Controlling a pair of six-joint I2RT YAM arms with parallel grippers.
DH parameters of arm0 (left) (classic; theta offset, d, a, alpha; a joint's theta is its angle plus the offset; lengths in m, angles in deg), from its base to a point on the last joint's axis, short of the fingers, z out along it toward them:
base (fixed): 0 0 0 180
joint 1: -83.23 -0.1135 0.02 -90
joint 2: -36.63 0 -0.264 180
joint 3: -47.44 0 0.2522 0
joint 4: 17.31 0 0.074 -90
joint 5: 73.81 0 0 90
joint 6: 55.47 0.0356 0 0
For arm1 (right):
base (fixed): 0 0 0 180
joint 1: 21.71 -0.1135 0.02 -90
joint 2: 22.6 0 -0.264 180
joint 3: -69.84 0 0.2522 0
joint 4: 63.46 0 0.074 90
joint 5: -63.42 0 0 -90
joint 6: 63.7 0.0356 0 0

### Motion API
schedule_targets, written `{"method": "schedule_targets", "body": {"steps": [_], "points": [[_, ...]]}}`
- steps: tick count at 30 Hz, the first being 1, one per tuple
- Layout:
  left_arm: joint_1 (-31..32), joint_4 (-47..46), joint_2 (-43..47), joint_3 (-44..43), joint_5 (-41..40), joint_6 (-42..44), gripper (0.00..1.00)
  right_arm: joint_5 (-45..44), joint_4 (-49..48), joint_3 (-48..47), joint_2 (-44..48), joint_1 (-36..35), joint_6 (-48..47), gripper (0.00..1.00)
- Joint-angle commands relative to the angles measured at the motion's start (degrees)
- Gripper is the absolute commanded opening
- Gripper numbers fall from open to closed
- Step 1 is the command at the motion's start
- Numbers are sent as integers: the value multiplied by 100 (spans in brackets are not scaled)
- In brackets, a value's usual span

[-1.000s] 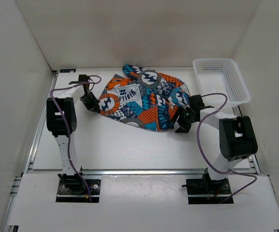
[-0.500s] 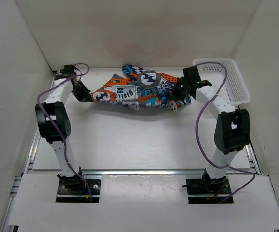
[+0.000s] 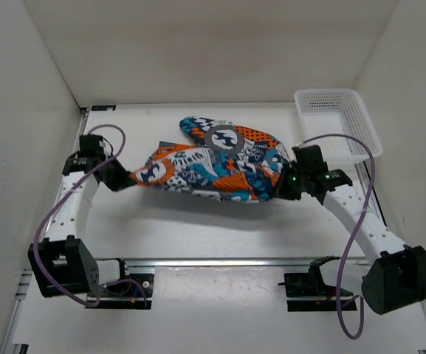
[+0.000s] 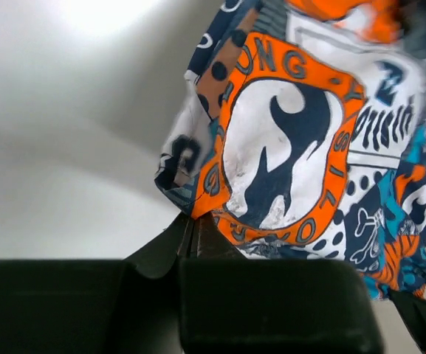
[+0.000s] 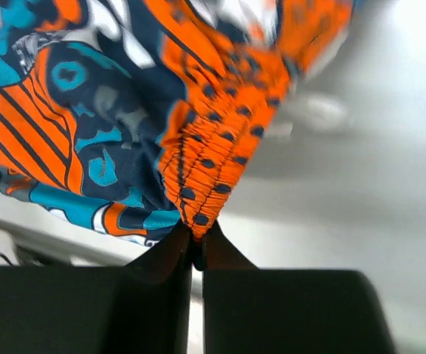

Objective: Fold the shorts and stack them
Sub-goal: Flatten the shorts out, then fold the shorts

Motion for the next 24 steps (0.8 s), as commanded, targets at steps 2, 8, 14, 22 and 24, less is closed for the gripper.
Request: {"method": "schedule_targets", "body": {"steps": [2,8,14,22,24], "points": [[-105,119,1129,1279,-590,-228,10,-515,823,973,608,33,-78,19],[18,119,1458,1528,-537,-229,10,-287,903,1116,591,33,97,50],[18,119,1405,1528,-599,-282,10,1044,282,1851,669,33,931,75],[18,119,1405,1528,-660,-343,10,1998,-1161,3023,645,-143,2241,73],[18,119,1405,1528,-660,-343,10,1999,-1303,3023,469,-326,2373,73]]}}
